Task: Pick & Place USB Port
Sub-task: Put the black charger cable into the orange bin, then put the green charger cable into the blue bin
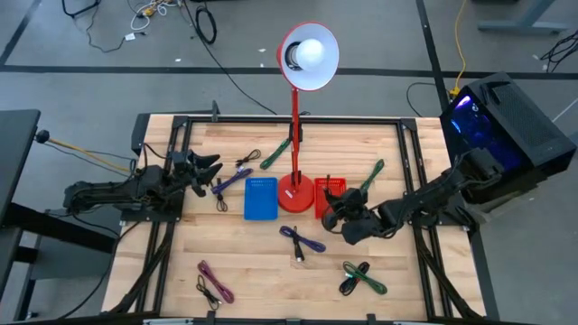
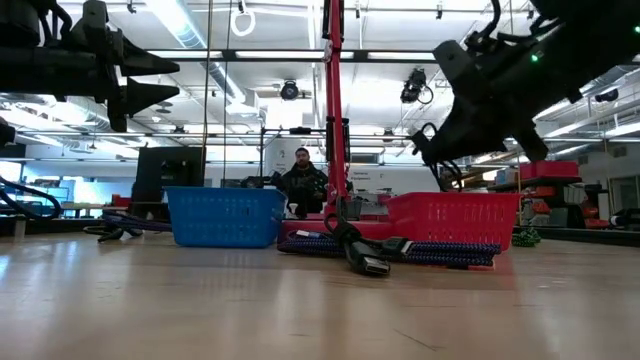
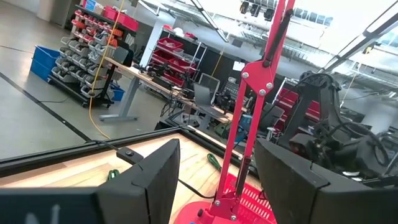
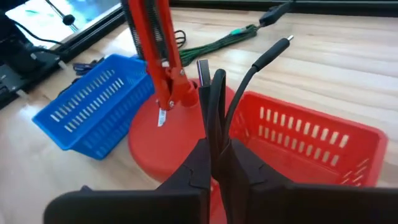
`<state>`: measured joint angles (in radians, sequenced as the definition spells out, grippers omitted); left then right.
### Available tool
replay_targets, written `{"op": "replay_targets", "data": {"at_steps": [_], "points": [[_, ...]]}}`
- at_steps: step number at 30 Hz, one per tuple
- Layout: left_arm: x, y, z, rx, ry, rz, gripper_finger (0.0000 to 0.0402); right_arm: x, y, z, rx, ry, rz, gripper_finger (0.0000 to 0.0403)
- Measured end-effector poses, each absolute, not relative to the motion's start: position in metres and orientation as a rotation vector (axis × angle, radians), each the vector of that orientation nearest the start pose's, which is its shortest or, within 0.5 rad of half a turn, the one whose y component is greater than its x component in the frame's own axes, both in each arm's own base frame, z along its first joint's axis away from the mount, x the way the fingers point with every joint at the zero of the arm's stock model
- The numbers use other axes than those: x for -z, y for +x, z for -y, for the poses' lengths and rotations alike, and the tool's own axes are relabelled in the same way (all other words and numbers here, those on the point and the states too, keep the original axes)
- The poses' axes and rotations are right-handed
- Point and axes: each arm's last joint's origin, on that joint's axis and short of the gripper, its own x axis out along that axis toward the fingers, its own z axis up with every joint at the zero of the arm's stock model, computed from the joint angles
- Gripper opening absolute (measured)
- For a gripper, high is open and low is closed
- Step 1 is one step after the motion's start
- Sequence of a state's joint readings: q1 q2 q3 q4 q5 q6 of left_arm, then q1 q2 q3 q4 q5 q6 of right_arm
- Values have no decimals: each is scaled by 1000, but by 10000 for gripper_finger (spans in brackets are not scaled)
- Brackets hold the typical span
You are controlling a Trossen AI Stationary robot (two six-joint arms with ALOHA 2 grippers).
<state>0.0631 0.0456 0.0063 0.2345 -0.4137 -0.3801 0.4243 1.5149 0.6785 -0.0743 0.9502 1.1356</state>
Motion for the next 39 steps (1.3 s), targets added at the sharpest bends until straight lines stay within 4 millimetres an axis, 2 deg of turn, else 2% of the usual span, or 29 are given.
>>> {"op": "replay_targets", "data": {"at_steps": [12,21,28,31,36,39], "points": [[-183,95,-18,-445,-397,267,213,-138,262,-78,817,493,-414,21],[-183,95,-18,-449,-394,267,213,-139,262,-78,798,436,-439,104],[-183,95,-18,-449,-395,267,213,-139,261,-78,791,383,-453,134],[-183,95,-18,-449,-395,267,213,-147,258,-73,818,285,-445,135],[-183,95,-18,-449,-395,266,213,-180,241,-51,849,202,-476,127],[-183,95,-18,-449,-396,266,213,-197,225,-36,809,151,-586,120]]}}
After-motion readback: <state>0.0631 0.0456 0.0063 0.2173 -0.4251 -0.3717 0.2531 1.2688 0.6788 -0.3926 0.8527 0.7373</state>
